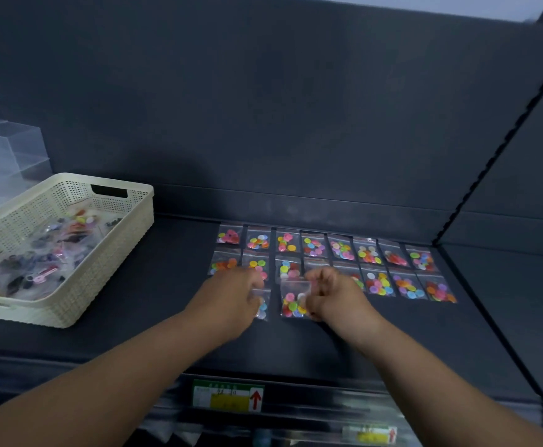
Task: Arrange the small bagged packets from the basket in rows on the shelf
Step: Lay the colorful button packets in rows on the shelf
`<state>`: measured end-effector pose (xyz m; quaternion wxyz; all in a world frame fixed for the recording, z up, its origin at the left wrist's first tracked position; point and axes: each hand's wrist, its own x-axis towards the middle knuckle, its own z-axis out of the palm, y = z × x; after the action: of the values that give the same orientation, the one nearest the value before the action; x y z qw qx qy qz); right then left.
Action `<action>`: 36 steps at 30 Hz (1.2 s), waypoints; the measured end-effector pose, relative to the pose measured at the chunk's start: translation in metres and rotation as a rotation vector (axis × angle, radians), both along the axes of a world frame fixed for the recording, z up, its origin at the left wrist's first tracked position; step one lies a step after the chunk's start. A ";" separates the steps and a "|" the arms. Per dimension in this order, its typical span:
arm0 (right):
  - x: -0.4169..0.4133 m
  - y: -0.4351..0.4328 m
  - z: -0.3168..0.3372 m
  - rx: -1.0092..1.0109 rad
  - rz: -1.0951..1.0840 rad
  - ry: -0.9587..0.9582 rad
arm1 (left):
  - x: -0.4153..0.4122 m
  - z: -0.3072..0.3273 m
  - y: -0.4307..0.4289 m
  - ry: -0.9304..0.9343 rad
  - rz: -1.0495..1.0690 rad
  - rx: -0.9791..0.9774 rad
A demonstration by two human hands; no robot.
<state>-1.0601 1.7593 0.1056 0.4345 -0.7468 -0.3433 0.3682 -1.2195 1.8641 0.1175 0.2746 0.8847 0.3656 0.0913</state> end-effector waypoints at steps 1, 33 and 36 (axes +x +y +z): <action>0.002 -0.001 -0.005 -0.034 0.024 -0.109 | -0.002 -0.005 -0.001 0.042 -0.053 0.069; -0.008 0.000 -0.012 0.117 0.444 -0.886 | -0.008 -0.025 0.012 0.035 -0.193 0.285; -0.014 0.017 0.002 0.151 0.429 -0.930 | -0.015 -0.007 0.024 0.020 -0.174 0.369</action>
<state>-1.0738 1.7762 0.1072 0.2036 -0.7110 -0.6710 0.0523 -1.2349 1.8877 0.1107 0.1111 0.9490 0.2677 0.1236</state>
